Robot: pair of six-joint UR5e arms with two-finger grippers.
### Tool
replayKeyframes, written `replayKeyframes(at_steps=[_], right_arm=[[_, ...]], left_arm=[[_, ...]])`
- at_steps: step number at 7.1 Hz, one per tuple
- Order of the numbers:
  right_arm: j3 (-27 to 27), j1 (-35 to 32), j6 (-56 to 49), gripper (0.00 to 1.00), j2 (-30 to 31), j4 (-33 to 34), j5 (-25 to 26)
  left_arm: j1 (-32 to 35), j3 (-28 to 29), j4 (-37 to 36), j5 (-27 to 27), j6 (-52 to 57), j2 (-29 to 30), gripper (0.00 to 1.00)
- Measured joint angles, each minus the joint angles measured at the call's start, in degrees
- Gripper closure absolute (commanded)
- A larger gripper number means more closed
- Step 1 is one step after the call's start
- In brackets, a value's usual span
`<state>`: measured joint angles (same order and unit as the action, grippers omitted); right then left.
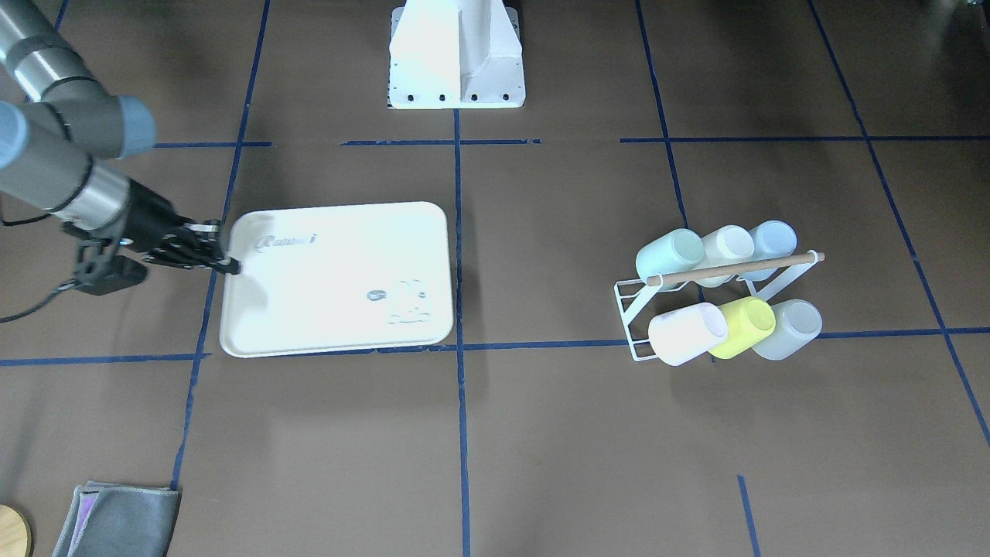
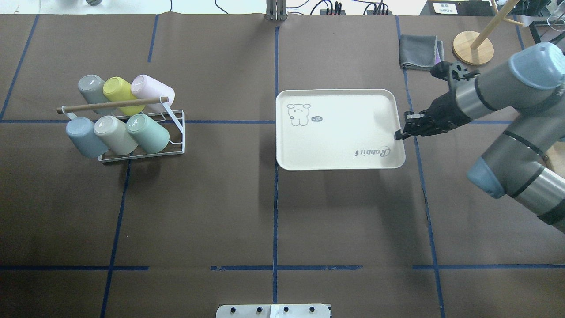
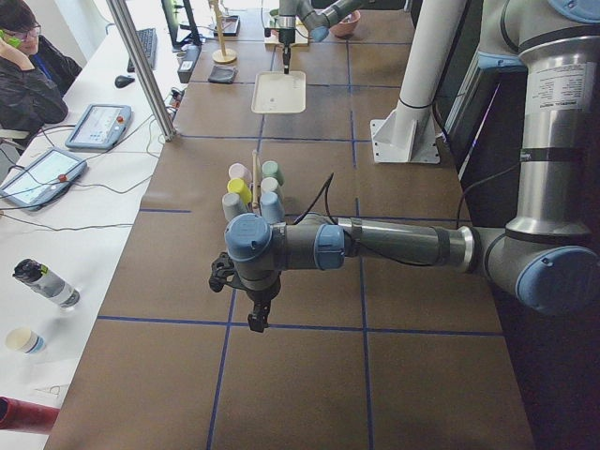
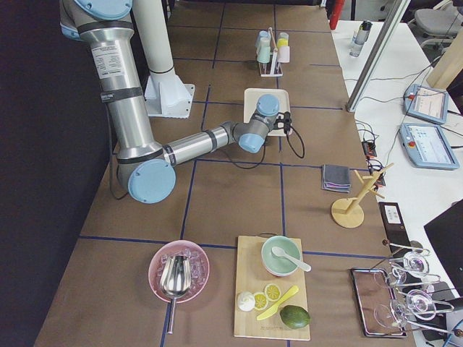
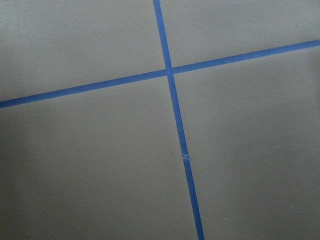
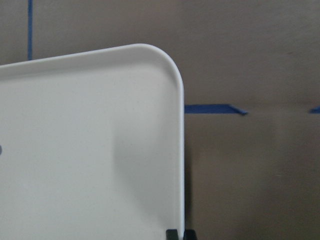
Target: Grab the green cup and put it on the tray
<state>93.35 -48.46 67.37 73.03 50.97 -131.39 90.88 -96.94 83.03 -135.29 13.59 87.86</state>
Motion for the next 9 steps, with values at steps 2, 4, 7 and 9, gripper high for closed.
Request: replayKeyframes(at_steps=[2, 4, 7, 9], right_arm=[[0.5, 9.4, 3.6, 1.0, -5.1, 4.4, 10.0], [0.2, 14.4, 4.3, 1.0, -6.7, 5.9, 15.1], [0.0, 16.4, 4.3, 1.0, -6.4, 6.0, 16.4], [0.1, 16.6, 4.3, 0.98, -5.9, 6.0, 16.9]], left_arm=[[0.0, -0.2, 0.0, 0.0, 0.0, 0.2, 0.0], [0.0, -0.2, 0.0, 0.0, 0.0, 0.3, 0.0], [0.0, -0.1, 0.0, 0.0, 0.0, 0.3, 0.0], [0.0, 0.0, 0.0, 0.0, -0.1, 0.3, 0.0]])
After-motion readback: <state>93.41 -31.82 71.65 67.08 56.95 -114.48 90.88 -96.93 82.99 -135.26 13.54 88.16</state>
